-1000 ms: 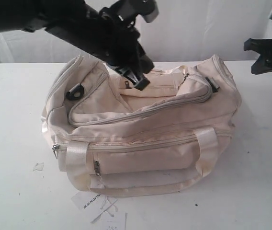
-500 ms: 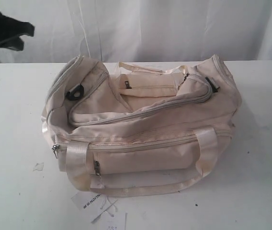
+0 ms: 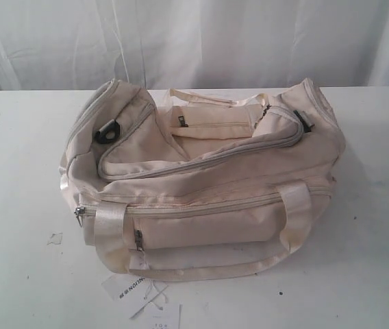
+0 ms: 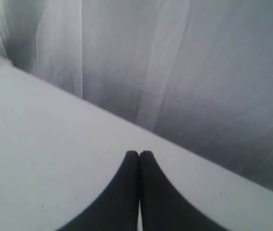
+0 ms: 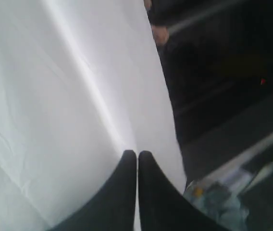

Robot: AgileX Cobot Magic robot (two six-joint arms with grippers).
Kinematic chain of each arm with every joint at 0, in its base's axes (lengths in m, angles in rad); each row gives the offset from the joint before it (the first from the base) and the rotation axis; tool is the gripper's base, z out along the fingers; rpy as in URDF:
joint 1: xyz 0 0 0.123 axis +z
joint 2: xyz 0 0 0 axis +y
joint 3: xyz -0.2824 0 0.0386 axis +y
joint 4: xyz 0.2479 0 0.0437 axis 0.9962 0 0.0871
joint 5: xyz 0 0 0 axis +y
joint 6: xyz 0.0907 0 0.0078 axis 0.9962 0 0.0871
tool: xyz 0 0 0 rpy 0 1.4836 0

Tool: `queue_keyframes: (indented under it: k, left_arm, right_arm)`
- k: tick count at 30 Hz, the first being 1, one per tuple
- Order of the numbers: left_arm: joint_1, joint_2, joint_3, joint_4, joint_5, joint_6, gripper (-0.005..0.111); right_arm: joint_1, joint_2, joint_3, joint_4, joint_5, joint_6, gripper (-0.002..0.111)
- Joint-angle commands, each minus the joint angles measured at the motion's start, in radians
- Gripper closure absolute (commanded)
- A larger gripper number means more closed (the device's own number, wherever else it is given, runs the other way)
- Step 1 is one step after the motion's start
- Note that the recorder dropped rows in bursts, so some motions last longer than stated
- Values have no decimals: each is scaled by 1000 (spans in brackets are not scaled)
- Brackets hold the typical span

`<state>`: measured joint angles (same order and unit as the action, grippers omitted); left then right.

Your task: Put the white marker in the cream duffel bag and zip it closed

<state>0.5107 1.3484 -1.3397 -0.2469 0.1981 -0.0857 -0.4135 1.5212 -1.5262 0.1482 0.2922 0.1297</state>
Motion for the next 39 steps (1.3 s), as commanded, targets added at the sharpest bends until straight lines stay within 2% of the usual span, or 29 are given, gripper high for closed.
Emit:
queue_keyframes:
  k: [1, 4, 7, 9, 12, 16, 19, 25, 29, 31, 36, 39]
  left_arm:
    - [-11, -111, 16, -1, -79, 16, 107]
    - [-45, -218, 72, 2, -104, 40, 107]
    - [-107, -347, 175, 32, -94, 104, 107]
    - [-154, -425, 276, 52, -104, 185, 107]
    - [-191, -526, 441, 56, -145, 294, 107]
    - [-196, -665, 598, 44, -152, 256, 107]
    - [-196, -798, 673, 44, -79, 247, 107]
    - [-196, -1031, 699, 51, 135, 302, 107]
    - [-196, -1080, 708, 51, 229, 302, 107]
    - [-196, -1080, 749, 48, 198, 275, 107]
    - [-196, -1061, 949, 48, -24, 94, 107]
    - [-208, -1057, 1045, 48, -32, 29, 107]
  right_arm:
    - [8, -139, 112, -9, -148, -262, 107]
    - [12, -263, 258, -9, -223, -255, 107]
    - [47, -401, 436, -14, -360, -269, 107]
    - [70, -489, 564, -14, -470, -291, 107]
    - [76, -583, 698, -14, -534, -291, 107]
    - [76, -710, 814, -14, -464, -285, 107]
    - [76, -845, 877, -14, -372, -285, 107]
    - [76, -1134, 940, -9, -164, -283, 107]
    - [76, -1246, 963, -9, -6, -283, 107]
    - [76, -1264, 999, -8, 2, -283, 107]
    - [76, -1242, 1135, 21, -135, -283, 107]
    - [76, -1212, 1198, 55, -229, -283, 107]
